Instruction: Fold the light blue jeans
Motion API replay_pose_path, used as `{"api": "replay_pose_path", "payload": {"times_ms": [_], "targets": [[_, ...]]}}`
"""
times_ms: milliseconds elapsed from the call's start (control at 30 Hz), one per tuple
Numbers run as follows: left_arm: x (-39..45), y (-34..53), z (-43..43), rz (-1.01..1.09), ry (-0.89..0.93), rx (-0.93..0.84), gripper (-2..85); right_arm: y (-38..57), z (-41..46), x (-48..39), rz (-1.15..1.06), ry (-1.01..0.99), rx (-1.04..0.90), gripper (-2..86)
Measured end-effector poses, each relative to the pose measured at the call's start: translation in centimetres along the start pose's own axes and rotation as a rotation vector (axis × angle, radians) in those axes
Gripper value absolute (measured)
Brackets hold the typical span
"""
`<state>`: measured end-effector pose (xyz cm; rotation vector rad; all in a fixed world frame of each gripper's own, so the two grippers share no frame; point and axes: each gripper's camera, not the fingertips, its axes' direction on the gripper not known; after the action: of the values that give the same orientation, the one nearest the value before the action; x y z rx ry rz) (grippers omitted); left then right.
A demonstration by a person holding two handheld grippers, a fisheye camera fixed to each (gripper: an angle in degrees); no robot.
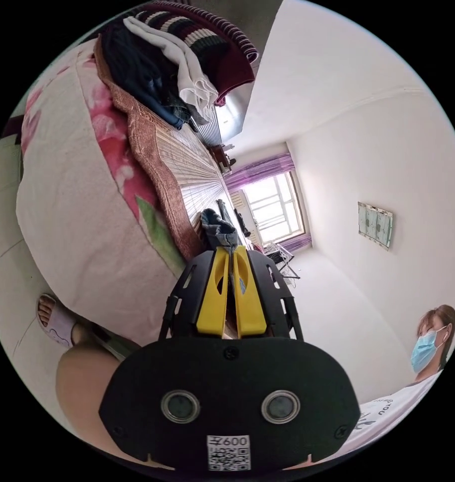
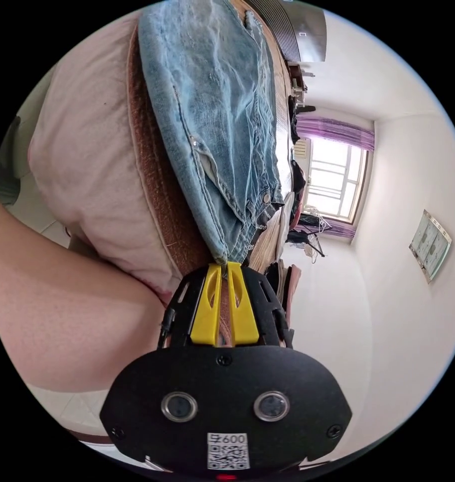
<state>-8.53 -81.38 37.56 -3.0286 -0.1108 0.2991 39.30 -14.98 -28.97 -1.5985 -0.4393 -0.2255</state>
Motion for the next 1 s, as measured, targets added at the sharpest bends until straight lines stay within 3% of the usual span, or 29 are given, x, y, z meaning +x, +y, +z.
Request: {"api": "replay_pose_path", "payload": {"times_ms": [200, 433, 700, 867, 1000], "targets": [[1.8, 0.8, 1.0, -0.11, -0.08, -0.03, 1.3, 4.3, -13.7, 1.5, 0.133, -0.01, 0.145, -0.8], [9.9, -2.1, 5.1, -0.002, -0.061, -0.115, 1.3, 7.0, -28.0, 5.2, 0.057, -0.141, 0.215, -0.8], [15.0, -3.5, 9.8, -0.078, 0.049, -0.106, 1.3, 10.3, -42.9, 12.5, 0.095, -0.28, 0.354, -0.9], [22.9, -6.3, 15.2, -0.031, 0.069, -0.123, 1.2, 11.3, -48.5, 26.0, 0.152, -0.737, 0.412, -0.9], [27.3, -9.5, 20.3, 0.022, 0.038, -0.153, 1.3, 9.4, -50.1, 35.2, 0.239, -0.924, 0.375, -0.9]]}}
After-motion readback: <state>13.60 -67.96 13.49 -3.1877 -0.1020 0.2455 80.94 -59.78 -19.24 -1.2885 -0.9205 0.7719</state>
